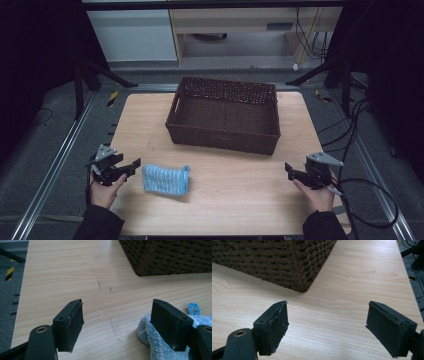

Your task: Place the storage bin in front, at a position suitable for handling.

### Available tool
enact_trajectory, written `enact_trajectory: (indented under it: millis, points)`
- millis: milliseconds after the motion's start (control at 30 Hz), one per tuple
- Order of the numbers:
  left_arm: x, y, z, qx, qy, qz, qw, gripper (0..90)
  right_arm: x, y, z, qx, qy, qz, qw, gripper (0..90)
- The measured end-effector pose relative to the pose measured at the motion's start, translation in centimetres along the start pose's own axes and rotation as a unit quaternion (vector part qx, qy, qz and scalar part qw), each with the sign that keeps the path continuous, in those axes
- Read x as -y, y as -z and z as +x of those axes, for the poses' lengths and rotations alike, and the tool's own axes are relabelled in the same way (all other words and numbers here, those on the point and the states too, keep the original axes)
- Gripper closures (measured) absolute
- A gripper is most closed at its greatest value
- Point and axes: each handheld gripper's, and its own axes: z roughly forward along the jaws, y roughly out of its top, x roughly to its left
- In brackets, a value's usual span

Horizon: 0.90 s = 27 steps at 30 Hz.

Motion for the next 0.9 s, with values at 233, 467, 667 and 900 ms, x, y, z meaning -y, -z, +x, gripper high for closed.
enact_trajectory:
  millis: [233,467,667,900]
  points:
    - [-0.2,0.3,-0.7,0.017,-0.018,-0.006,0.9997,25.3,0.6,0.1,-0.3,-0.003,0.001,0.011,0.9999,17.7]
    - [-0.6,0.5,-1.9,0.041,-0.052,-0.006,0.9978,24.5,0.6,0.0,-0.3,-0.002,0.006,0.016,0.9999,17.7]
    - [-1.0,-0.2,-2.5,0.070,-0.078,0.008,0.9944,23.1,0.6,-0.4,-0.4,-0.001,0.010,0.027,0.9996,17.1]
    - [-1.5,-1.4,-4.4,0.102,-0.120,0.030,0.9871,21.4,0.7,-0.5,-0.4,-0.009,0.014,0.035,0.9992,15.7]
